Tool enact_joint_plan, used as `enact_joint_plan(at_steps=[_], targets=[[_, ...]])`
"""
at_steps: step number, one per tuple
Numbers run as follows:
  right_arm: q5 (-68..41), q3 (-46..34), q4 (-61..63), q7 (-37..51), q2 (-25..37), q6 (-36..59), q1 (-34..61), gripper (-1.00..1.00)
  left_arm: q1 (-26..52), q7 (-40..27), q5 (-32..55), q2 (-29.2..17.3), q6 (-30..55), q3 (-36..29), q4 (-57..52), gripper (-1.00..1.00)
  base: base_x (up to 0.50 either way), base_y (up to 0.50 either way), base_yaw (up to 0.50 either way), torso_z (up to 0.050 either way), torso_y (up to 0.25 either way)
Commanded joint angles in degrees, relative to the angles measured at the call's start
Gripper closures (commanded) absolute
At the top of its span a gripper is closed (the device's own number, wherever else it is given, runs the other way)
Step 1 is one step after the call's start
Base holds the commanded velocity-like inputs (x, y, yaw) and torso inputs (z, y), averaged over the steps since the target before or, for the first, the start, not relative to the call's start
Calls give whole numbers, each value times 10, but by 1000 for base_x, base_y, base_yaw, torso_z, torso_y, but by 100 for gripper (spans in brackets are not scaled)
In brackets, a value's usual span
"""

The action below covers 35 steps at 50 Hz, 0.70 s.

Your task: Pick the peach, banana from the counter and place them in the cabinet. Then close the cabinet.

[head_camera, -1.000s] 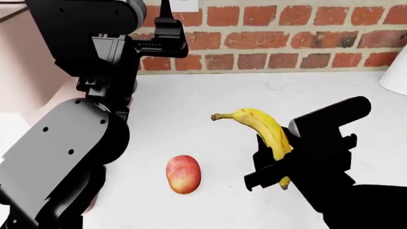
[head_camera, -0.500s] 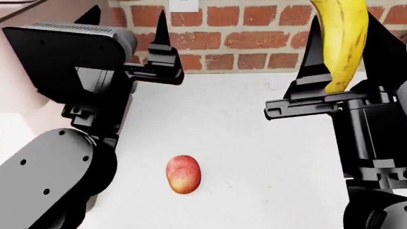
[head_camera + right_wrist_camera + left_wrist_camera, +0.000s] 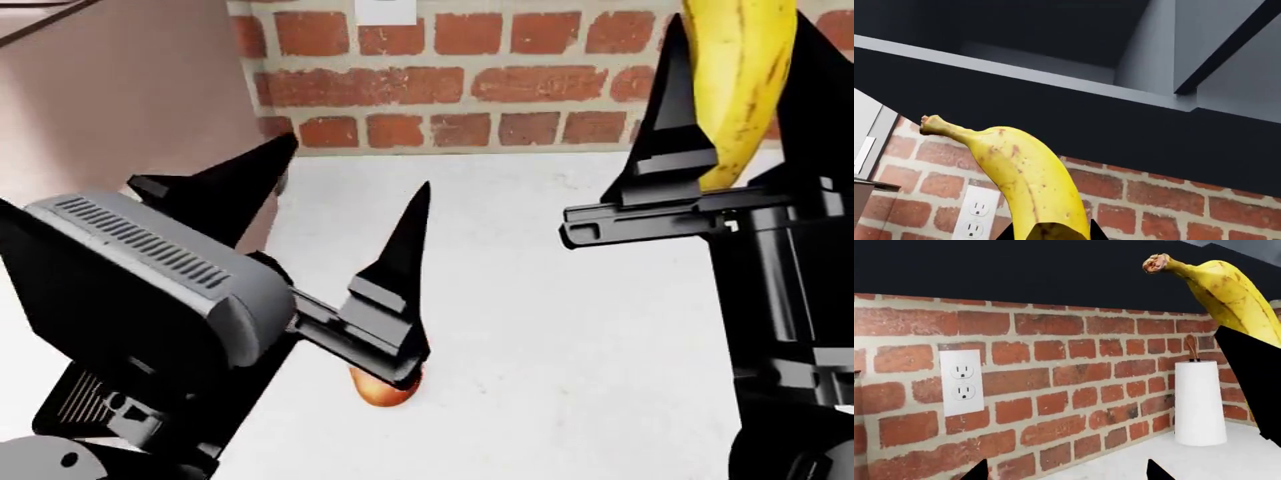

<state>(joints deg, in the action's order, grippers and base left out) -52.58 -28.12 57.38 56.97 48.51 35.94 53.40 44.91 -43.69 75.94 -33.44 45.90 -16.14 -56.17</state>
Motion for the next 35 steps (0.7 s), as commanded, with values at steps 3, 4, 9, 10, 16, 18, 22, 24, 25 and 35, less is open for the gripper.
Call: enact_joint_plan(at_steps=[3,4,9,10,16,18,22,24,25,35], targets=[[0,-7,-9,-3,1,-1,11,100,16,-19,145,-51,38,-50,12,-100,0,0,0,0,0],[3,-7,-9,-4,1,-4,7,100,11,-13,141,-53,42,-54,15,-100,0,0,0,0,0],[-23,2,-5,4,10,1,20,100,-23,30,101,-63,59,-68,33,-100,0,0,0,0,0],[-22,2,-5,4,9,1,20,100,-27,36,96,-65,60,-70,36,-100,0,0,0,0,0],[-1,-11,-15,-2,-1,-2,16,100,-45,56,83,-67,62,-78,51,-100,0,0,0,0,0],[7,-15,-17,-4,-3,-5,12,100,-48,63,86,-65,61,-81,60,-100,0,0,0,0,0],[25,-25,-25,-11,-10,-11,4,100,-53,74,93,-61,60,-86,76,-100,0,0,0,0,0],[34,-31,-29,-14,-14,-14,1,100,-55,81,87,-59,61,-90,86,-100,0,0,0,0,0],[37,-32,-30,-15,-15,-15,0,100,-55,84,85,-58,61,-90,91,-100,0,0,0,0,0],[29,-12,4,-6,32,-50,-51,100,-67,131,49,-49,53,-98,159,-100,0,0,0,0,0]])
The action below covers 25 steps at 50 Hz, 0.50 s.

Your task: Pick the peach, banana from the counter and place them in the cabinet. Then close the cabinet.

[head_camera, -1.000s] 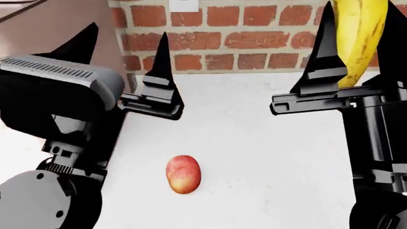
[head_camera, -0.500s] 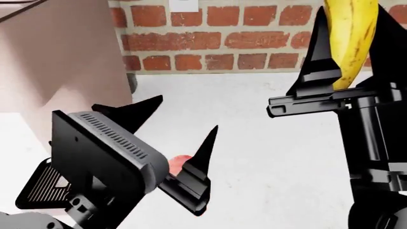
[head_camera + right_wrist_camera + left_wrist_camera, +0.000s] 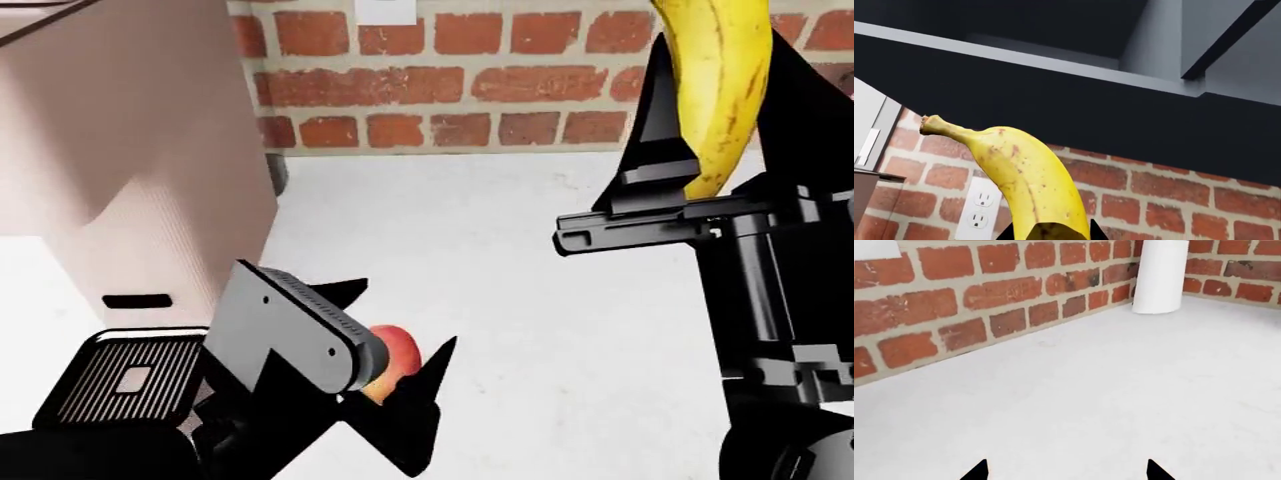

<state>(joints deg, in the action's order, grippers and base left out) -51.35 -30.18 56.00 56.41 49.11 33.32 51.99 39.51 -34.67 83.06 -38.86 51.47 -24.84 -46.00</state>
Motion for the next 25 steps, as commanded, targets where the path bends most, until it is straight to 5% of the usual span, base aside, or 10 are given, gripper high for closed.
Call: enact_joint_plan(at_steps=[1,25], targets=[[22,8,19,-1,29,-29,-44,100,-14,43,-24,6,-3,-12,62,-100,0,0,0,0,0],[16,-2,17,1,38,-41,-46,100,-39,78,-23,2,-13,-19,100,-100,0,0,0,0,0]])
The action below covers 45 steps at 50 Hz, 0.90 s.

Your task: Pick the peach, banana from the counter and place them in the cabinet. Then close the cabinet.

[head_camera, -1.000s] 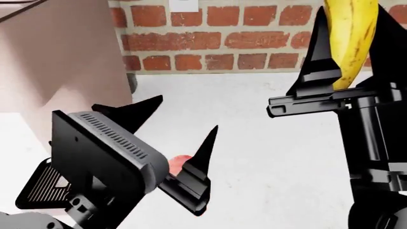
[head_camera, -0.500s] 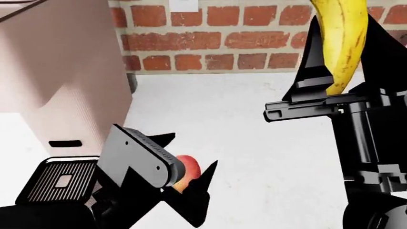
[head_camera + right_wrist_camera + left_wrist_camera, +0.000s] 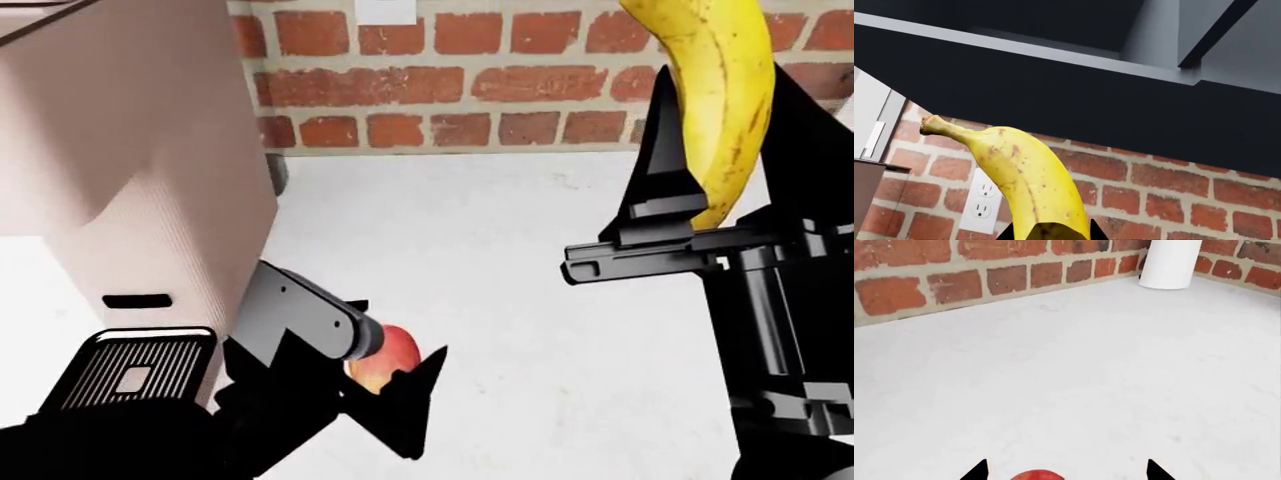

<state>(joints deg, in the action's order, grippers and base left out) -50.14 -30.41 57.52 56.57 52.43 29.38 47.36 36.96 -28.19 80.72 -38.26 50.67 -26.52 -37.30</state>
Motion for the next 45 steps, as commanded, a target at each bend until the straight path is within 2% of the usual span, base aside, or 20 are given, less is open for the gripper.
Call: enact_joint_plan(at_steps=[1,30,31,45], targets=[[4,0,2,-1,5,-2,0,100,-15,13,0,-4,-6,-1,13,-100,0,0,0,0,0],[-1,-9,0,3,10,-10,5,100,-23,43,-44,14,-13,-27,69,-100,0,0,0,0,0],[-1,-10,0,3,11,-11,5,100,-24,41,-49,13,-14,-27,69,100,0,0,0,0,0],[-1,-13,-1,5,13,-15,7,100,-39,15,-72,-4,-34,-18,1,100,0,0,0,0,1]])
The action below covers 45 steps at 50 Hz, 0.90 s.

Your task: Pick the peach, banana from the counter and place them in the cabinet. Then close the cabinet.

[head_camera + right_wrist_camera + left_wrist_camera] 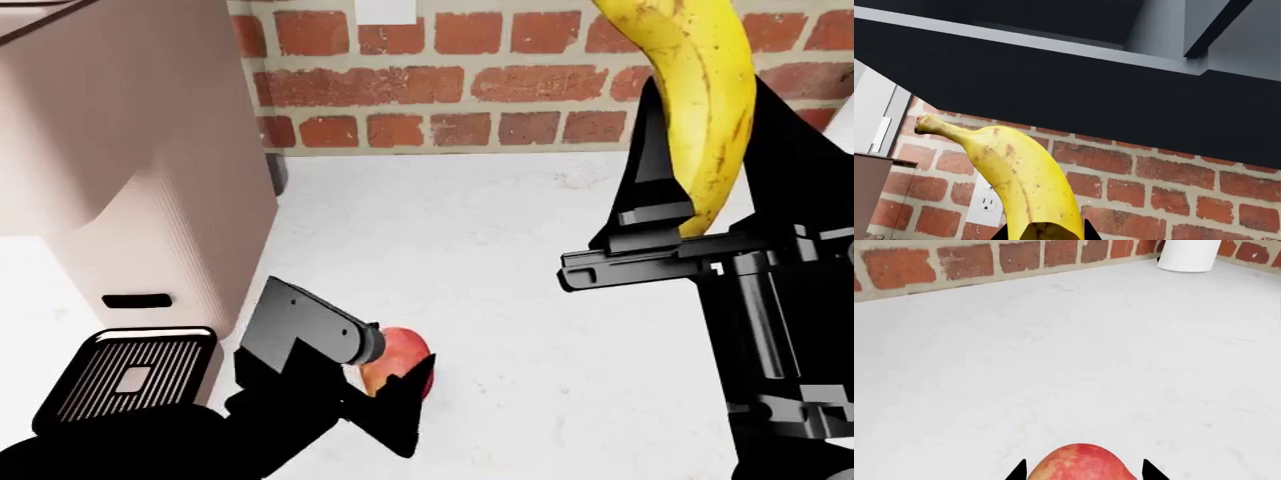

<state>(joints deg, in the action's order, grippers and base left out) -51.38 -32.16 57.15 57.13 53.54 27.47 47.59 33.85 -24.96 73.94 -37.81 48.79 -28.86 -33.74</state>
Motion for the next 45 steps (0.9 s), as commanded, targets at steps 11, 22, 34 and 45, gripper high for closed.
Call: enact_joint_plan(at_steps=[11,22,34,45], targets=[[21,2,2,2,2,-4,2,100,-6,-65,37,-50,-78,96,-145,100,0,0,0,0,1],[48,-28,27,26,-54,33,108,100,-29,-81,88,-89,-149,177,-220,100,0,0,0,0,1],[-8,-490,28,246,54,-237,604,100,-54,-45,52,-74,-167,180,-216,100,0,0,0,0,0],[-99,-444,-102,197,-40,-246,715,100,-42,-65,80,-76,-163,169,-239,100,0,0,0,0,1]])
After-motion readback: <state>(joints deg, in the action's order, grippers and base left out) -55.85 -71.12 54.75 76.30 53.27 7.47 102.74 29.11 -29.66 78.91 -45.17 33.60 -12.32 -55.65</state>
